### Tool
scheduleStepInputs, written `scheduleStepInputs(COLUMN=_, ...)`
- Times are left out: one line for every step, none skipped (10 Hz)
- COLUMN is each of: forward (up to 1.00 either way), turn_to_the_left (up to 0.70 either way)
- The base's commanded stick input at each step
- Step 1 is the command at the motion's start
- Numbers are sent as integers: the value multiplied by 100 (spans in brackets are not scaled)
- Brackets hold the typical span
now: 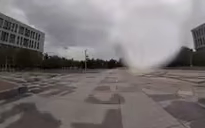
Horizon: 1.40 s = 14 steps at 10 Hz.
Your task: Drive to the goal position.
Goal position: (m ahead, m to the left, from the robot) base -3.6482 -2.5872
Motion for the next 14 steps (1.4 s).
scheduleStepInputs(forward=70, turn_to_the_left=0)
scheduleStepInputs(forward=70, turn_to_the_left=0)
scheduleStepInputs(forward=70, turn_to_the_left=0)
scheduleStepInputs(forward=70, turn_to_the_left=1)
scheduleStepInputs(forward=70, turn_to_the_left=4)
scheduleStepInputs(forward=70, turn_to_the_left=8)
scheduleStepInputs(forward=70, turn_to_the_left=13)
scheduleStepInputs(forward=70, turn_to_the_left=34)
scheduleStepInputs(forward=70, turn_to_the_left=13)
scheduleStepInputs(forward=70, turn_to_the_left=6)
scheduleStepInputs(forward=70, turn_to_the_left=0)
scheduleStepInputs(forward=70, turn_to_the_left=1)
scheduleStepInputs(forward=70, turn_to_the_left=2)
scheduleStepInputs(forward=70, turn_to_the_left=3)
